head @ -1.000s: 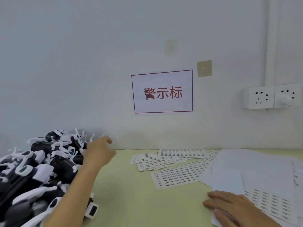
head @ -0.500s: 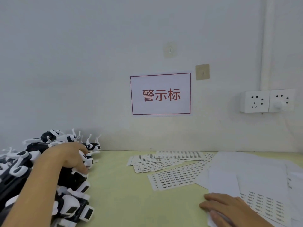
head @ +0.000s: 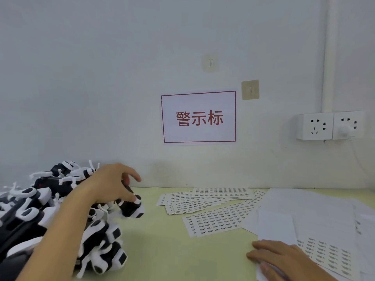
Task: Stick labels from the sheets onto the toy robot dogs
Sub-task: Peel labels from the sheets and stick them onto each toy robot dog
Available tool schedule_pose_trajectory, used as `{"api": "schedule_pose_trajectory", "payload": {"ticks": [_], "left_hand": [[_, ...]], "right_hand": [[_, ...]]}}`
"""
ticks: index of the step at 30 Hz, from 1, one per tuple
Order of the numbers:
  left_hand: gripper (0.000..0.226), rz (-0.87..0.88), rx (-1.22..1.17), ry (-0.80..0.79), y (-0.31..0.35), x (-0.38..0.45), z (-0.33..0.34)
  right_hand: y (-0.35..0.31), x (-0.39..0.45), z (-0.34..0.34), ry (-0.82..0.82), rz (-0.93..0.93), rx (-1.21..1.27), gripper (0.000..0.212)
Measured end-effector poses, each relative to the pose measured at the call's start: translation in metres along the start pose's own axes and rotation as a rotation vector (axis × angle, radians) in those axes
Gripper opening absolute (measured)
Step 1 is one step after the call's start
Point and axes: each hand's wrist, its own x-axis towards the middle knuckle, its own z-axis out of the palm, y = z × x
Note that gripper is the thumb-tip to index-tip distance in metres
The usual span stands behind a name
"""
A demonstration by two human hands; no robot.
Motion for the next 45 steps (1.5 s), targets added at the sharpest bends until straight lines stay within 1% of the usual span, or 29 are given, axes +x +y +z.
{"api": "schedule_pose_trajectory", "payload": {"ticks": [1,2,5,6,7,9,11,12,13,14,15,16,17,18,19,21,23,25,27,28,29,31,32,34,36,39,41,43,45], "left_hand": [[0.038,0.021,-0.037,0.053,0.002,0.002,0.003],[0.034,0.041,-0.065,0.125,0.004,0.004,0.006],[0.027,0.085,-0.223,0.377,0.016,0.012,0.019],[0.027,0.097,-0.289,0.42,0.023,0.013,0.024],[0.029,0.109,-0.339,0.421,0.03,0.015,0.032],[0.034,0.143,-0.4,0.323,0.046,0.019,0.05],[0.04,0.182,-0.398,0.188,0.063,0.021,0.074],[0.042,0.206,-0.366,0.138,0.072,0.021,0.087],[0.044,0.234,-0.315,0.101,0.08,0.02,0.101],[0.046,0.261,-0.257,0.07,0.087,0.019,0.115],[0.048,0.286,-0.204,0.035,0.092,0.016,0.128],[0.049,0.309,-0.156,-0.008,0.097,0.012,0.14],[0.048,0.331,-0.101,-0.054,0.099,0.009,0.151],[0.046,0.351,-0.039,-0.098,0.1,0.005,0.158],[0.042,0.364,0.021,-0.133,0.1,0.003,0.162],[0.036,0.361,0.111,-0.17,0.101,0.0,0.159],[0.036,0.355,0.203,-0.175,0.103,-0.001,0.149],[0.049,0.417,0.281,-0.179,0.105,-0.002,0.143],[0.065,0.49,0.268,-0.273,0.11,-0.009,0.142],[0.068,0.509,0.271,-0.311,0.113,-0.013,0.145],[0.066,0.524,0.304,-0.307,0.116,-0.018,0.148],[0.055,0.57,0.44,-0.187,0.122,-0.023,0.156],[0.047,0.596,0.5,-0.118,0.125,-0.024,0.159],[0.036,0.643,0.566,-0.035,0.129,-0.024,0.16],[0.031,0.694,0.576,0.036,0.131,-0.021,0.158],[0.029,0.761,0.471,0.155,0.13,-0.014,0.152],[0.026,0.788,0.376,0.204,0.129,-0.01,0.145],[0.028,0.784,0.283,0.248,0.125,-0.007,0.138],[0.035,0.74,0.158,0.249,0.118,-0.001,0.133]], "right_hand": [[-0.001,-0.001,-0.001,-0.002,-0.006,0.021,0.021],[-0.002,-0.001,-0.004,-0.023,-0.018,0.023,0.016],[-0.002,0.0,-0.003,-0.053,-0.001,0.015,0.019],[-0.001,0.0,-0.004,-0.053,0.009,0.022,0.019],[0.0,0.0,-0.005,-0.04,0.006,0.022,0.02],[0.002,-0.001,-0.003,-0.037,-0.002,0.015,0.025],[0.004,-0.002,0.003,-0.025,-0.015,-0.016,0.043],[0.002,-0.001,0.0,-0.021,-0.008,-0.006,0.042],[-0.002,0.0,-0.006,-0.033,-0.004,0.042,0.029],[-0.003,-0.001,-0.012,0.007,-0.012,0.06,0.012],[-0.003,0.0,-0.014,0.013,-0.021,0.045,0.017],[-0.004,0.0,-0.011,-0.023,-0.023,0.05,0.033],[-0.007,-0.001,-0.008,-0.047,0.022,0.053,0.044],[-0.006,-0.002,-0.006,-0.042,0.039,0.039,0.05],[-0.004,-0.003,-0.007,-0.031,0.045,0.015,0.051],[-0.007,-0.004,-0.01,-0.047,0.037,0.05,0.045],[-0.006,-0.005,-0.012,-0.095,0.024,0.083,0.031],[-0.003,0.0,-0.013,-0.142,-0.011,0.112,0.024],[0.003,0.001,-0.007,-0.055,-0.05,0.119,0.027],[0.004,0.002,-0.005,-0.02,-0.071,0.069,0.027],[0.002,0.003,-0.007,-0.049,-0.068,0.019,0.026],[0.002,0.003,-0.007,-0.154,0.005,0.015,0.022],[0.003,0.004,-0.007,-0.172,0.003,0.012,0.022],[-0.003,0.001,-0.005,-0.14,0.013,0.015,0.023],[0.001,0.0,-0.002,-0.129,-0.005,-0.007,0.024],[-0.001,0.001,-0.003,-0.097,-0.012,0.0,0.024],[0.001,0.001,-0.003,-0.075,-0.031,-0.002,0.024],[0.001,0.002,-0.006,-0.076,-0.02,0.0,0.024],[0.0,0.003,-0.011,-0.075,-0.009,0.002,0.02]]}}
